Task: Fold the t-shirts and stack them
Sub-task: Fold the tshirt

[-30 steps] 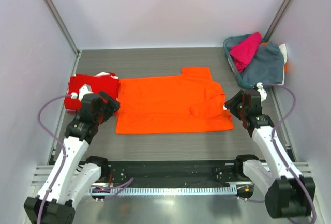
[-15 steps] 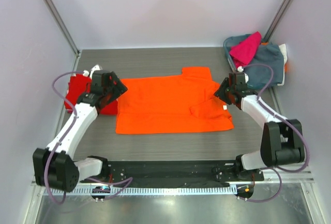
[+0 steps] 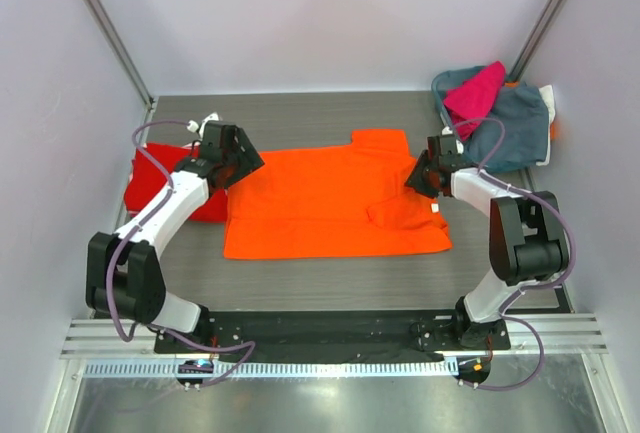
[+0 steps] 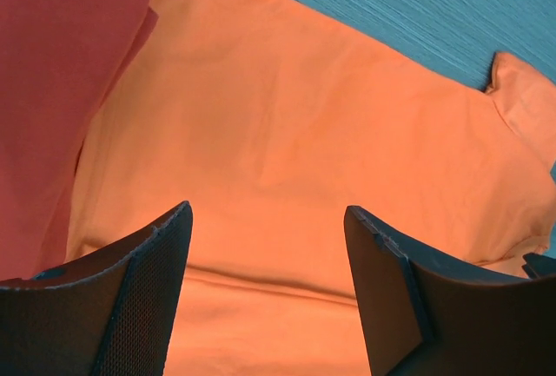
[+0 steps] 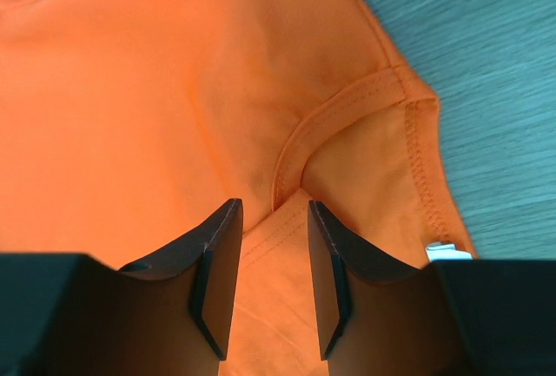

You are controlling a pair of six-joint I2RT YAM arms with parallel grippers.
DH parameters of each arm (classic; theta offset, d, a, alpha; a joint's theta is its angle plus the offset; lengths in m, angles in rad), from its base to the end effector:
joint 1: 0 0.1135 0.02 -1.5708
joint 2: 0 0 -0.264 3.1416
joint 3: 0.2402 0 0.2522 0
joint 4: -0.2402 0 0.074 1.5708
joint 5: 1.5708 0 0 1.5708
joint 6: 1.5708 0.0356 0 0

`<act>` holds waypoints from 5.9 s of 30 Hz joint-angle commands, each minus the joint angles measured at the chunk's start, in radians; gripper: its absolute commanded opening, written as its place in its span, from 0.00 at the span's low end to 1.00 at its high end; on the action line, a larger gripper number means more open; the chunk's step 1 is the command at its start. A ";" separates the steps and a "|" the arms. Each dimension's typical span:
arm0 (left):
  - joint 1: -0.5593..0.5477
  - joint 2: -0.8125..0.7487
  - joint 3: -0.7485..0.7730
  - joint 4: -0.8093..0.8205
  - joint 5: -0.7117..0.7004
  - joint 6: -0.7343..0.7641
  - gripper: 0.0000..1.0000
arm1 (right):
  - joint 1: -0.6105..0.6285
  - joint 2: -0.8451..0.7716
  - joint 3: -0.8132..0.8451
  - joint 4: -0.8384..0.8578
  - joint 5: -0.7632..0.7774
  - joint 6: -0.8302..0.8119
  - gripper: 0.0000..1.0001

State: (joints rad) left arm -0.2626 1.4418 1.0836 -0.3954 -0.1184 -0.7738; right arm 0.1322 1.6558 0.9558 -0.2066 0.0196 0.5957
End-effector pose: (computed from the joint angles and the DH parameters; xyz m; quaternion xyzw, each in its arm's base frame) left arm 0.3065 -0.0780 0.2708 -0.2543 0.8804 -0.1493 0.3714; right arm 0.3331 0.0436 0.1783 0.2202 0.9193 0.1074 0.3080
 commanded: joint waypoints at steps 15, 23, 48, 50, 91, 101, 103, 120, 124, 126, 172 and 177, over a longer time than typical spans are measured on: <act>-0.024 0.002 -0.027 0.073 -0.026 0.034 0.71 | 0.015 -0.078 -0.182 -0.059 0.213 0.113 0.43; -0.044 -0.014 -0.040 0.050 -0.043 0.062 0.70 | -0.048 -0.280 -0.284 -0.086 0.232 0.084 0.47; 0.059 0.367 0.088 -0.049 -0.167 0.160 0.57 | -0.049 -0.363 -0.247 -0.105 0.183 0.058 0.48; 0.106 0.376 0.081 -0.040 -0.159 0.160 0.56 | -0.049 -0.364 -0.249 -0.105 0.186 0.059 0.48; 0.135 0.637 0.470 0.145 0.224 0.036 0.66 | -0.072 0.304 0.512 -0.172 0.322 -0.116 0.56; 0.135 0.758 0.568 0.147 0.238 0.041 0.66 | -0.072 0.450 0.603 -0.188 0.350 -0.134 0.53; 0.135 0.770 0.582 0.148 0.247 0.036 0.64 | -0.072 0.464 0.615 -0.188 0.347 -0.142 0.50; 0.123 0.804 0.561 0.162 0.292 0.030 0.37 | -0.072 0.493 0.649 -0.186 0.299 -0.146 0.09; 0.118 0.812 0.561 0.178 0.290 0.031 0.15 | -0.072 0.487 0.652 -0.186 0.267 -0.140 0.01; 0.117 0.821 0.576 0.191 0.292 0.031 0.01 | -0.069 0.476 0.652 -0.186 0.255 -0.142 0.01; 0.161 0.100 -0.215 0.541 0.157 0.074 0.00 | -0.034 -0.178 0.183 -0.195 0.066 -0.139 0.01; 0.158 0.014 -0.345 0.618 0.164 0.059 0.00 | -0.034 -0.272 0.091 -0.197 0.049 -0.137 0.01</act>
State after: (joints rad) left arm -0.1028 1.5177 0.7879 0.1287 0.0540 -0.7242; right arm 0.0982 1.4578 1.0843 -0.4179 0.0883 0.4534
